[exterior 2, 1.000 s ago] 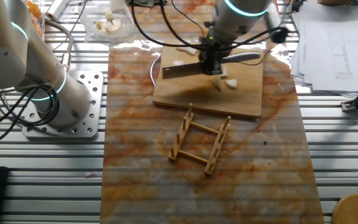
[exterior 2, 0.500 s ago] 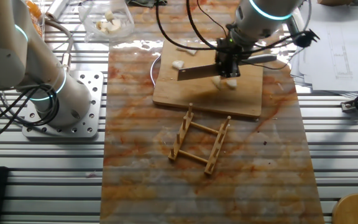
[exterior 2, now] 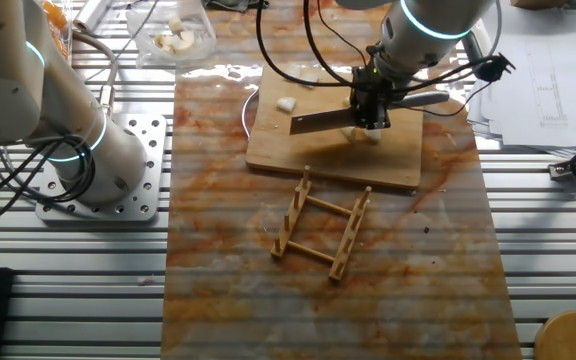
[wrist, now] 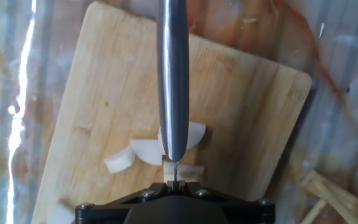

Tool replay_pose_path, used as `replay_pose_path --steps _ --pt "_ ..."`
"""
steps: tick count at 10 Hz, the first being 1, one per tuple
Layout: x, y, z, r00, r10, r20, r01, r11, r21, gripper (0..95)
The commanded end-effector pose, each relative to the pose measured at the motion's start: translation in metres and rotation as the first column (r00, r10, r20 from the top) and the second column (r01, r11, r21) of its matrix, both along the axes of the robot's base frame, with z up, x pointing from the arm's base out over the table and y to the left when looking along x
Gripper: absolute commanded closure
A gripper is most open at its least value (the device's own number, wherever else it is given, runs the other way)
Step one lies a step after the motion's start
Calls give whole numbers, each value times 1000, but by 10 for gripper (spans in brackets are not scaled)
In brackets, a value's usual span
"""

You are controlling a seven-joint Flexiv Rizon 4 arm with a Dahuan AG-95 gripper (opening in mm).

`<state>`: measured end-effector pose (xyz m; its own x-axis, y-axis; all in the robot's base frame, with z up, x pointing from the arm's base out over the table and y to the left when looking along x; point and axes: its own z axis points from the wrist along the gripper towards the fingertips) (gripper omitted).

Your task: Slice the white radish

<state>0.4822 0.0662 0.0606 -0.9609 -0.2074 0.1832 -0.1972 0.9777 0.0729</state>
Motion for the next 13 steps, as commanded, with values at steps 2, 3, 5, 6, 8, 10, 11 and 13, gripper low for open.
replay_pose_path --steps 2,3,5,6,8,10,11,13 --pt "-3 0 -6 1000 4 -2 -4 1000 3 950" --pt "-11 0 -9 1000 11 -2 -11 1000 4 950" --pt "-29 1 -18 1000 24 3 -24 1000 0 950" --pt "-39 2 -22 1000 28 3 -28 1000 1 950" --pt "-54 3 -23 999 47 -1 -47 999 -3 950" --pt "-70 5 -10 998 56 -21 -56 998 7 950" --pt "-71 5 0 998 57 -36 -57 998 10 950" --pt "-67 4 5 998 50 -29 -49 999 9 950"
